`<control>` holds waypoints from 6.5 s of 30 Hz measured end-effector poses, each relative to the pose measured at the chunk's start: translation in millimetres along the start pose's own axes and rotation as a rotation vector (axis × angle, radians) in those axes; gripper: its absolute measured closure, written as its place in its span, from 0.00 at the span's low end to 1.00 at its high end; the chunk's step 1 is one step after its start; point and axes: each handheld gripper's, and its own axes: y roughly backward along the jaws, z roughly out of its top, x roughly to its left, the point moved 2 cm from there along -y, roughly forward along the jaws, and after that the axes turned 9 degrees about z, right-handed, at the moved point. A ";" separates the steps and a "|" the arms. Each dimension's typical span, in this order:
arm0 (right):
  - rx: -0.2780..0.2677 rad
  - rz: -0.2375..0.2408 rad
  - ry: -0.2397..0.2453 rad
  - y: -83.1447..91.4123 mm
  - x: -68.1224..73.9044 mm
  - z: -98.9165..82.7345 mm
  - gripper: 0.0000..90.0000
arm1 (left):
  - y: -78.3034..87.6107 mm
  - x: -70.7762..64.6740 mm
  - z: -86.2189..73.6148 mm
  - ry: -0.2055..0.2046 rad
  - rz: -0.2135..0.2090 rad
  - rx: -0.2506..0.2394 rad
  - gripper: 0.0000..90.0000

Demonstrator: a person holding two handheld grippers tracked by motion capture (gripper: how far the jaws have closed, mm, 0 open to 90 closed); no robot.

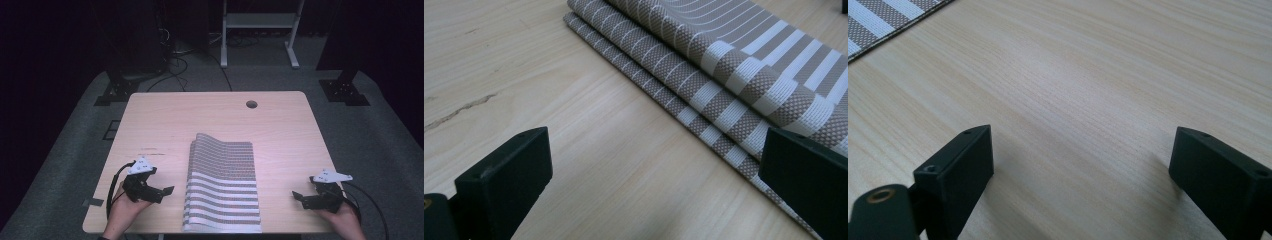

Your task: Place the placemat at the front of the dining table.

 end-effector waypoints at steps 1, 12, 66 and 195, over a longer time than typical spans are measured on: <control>0.000 0.000 0.000 0.0 0.0 0.0 0.10 | 0.3 -0.7 1.4 -0.003 -0.003 -0.004 0.00; 0.000 0.000 -0.001 0.0 0.1 0.0 0.10 | -4.6 -11.8 16.0 -0.019 -0.040 -0.022 0.00; 0.000 0.000 0.000 0.0 0.1 0.0 0.10 | -52.1 -76.7 17.5 -0.095 -0.201 0.054 0.00; 0.001 0.003 0.005 2.1 1.1 -2.1 0.11 | -148.3 -119.7 147.2 -0.087 -0.356 0.060 0.99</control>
